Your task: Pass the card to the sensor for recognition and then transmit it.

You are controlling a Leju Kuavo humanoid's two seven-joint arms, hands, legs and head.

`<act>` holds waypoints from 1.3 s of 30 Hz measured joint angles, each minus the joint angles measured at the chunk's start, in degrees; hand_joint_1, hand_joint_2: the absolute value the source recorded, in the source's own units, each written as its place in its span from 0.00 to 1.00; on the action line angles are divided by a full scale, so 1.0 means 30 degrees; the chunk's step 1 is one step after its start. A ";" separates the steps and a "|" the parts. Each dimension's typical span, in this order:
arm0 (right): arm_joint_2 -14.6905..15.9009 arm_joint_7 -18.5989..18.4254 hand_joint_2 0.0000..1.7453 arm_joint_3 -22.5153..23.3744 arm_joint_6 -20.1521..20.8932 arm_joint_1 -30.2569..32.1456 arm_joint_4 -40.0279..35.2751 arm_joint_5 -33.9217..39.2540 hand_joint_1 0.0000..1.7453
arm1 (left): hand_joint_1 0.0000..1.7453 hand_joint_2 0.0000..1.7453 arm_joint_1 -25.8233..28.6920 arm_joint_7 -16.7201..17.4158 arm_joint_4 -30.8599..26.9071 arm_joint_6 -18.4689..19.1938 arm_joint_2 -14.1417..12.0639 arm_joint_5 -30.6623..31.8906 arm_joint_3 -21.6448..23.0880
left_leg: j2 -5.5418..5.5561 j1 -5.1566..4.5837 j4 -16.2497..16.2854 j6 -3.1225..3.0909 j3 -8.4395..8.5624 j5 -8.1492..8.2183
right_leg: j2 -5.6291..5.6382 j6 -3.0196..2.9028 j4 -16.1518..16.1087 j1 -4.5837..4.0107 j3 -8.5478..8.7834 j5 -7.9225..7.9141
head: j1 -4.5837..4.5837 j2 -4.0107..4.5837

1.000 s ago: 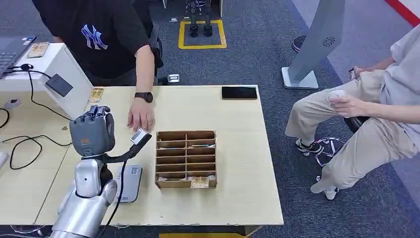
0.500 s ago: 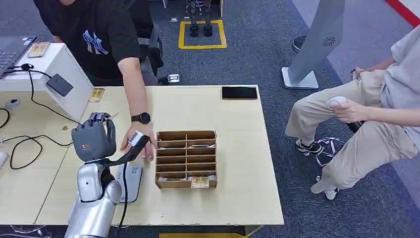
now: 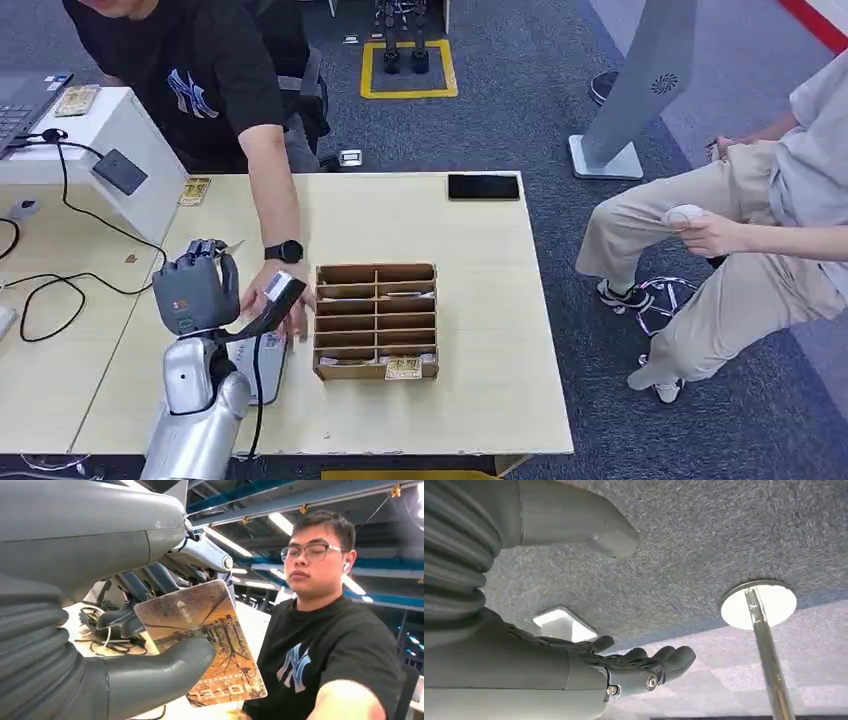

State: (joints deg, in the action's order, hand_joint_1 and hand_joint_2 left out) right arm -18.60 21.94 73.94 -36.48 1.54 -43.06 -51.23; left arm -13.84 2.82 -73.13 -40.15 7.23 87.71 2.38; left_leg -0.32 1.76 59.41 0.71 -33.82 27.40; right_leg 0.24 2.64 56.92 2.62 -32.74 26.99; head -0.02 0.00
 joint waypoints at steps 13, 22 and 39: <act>0.0117 -0.1499 1.00 -0.4161 0.0523 0.2118 -0.1519 0.0400 0.00 | 1.00 1.00 0.0613 0.0370 0.0699 0.0000 0.0161 0.0458 0.0015 | -0.0011 0.0002 -0.0002 0.0000 -0.0001 0.0006 | 0.0014 0.0005 0.0000 0.0000 -0.0005 0.0008 | 0.0000 0.0000; -0.0007 -0.2906 1.00 -0.7161 0.0911 0.4016 -0.3031 0.0604 0.00 | 1.00 1.00 0.1381 0.1181 0.1356 0.0000 -0.0197 0.0582 0.0263 | -0.0008 0.0002 -0.0002 -0.0010 -0.0007 0.0025 | 0.0006 0.0002 -0.0003 -0.0001 -0.0009 0.0026 | 0.0000 0.0000; -0.0168 -0.3614 1.00 -0.8602 0.1053 0.5042 -0.4706 0.1966 0.00 | 1.00 1.00 0.1938 0.1107 0.2761 0.0000 -0.1151 0.0553 0.2033 | -0.0015 0.0000 -0.0005 -0.0025 -0.0019 0.0036 | 0.0015 0.0007 -0.0002 0.0000 0.0007 0.0037 | 0.0000 0.0000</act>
State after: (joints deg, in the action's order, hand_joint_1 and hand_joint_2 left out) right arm -19.10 11.10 48.13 -33.32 16.66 -57.18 -45.33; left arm -8.02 6.14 -64.85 -40.15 3.78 89.37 8.48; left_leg -0.37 1.76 59.40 0.64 -33.88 27.51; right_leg 0.29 2.66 56.92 2.62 -32.72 27.10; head -0.02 0.00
